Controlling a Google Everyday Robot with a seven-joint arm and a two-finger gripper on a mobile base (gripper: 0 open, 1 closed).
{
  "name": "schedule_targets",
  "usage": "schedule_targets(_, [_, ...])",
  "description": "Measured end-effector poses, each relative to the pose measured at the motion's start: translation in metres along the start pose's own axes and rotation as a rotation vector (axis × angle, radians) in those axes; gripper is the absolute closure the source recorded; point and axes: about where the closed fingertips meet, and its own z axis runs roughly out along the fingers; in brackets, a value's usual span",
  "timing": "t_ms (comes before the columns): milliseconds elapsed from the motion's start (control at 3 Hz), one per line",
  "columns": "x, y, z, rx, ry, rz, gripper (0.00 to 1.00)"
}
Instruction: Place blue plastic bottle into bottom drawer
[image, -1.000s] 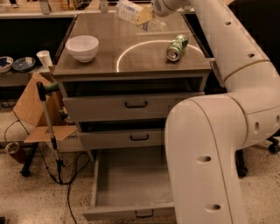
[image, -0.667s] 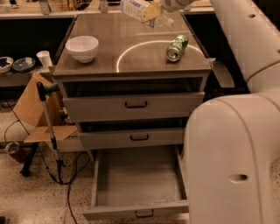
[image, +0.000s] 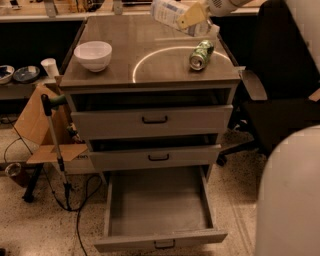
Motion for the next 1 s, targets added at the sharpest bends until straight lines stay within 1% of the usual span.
schedule_targets(333, [0.047,0.0,-0.029,-0.089,0.029,-0.003,1.0])
schedule_targets(667, [0.132,0.002,-0.043,-0.25,0.099,-0.011,1.0])
schedule_targets(1000, [0.194,0.023,-0.03,-0.402,0.241,-0.027,1.0])
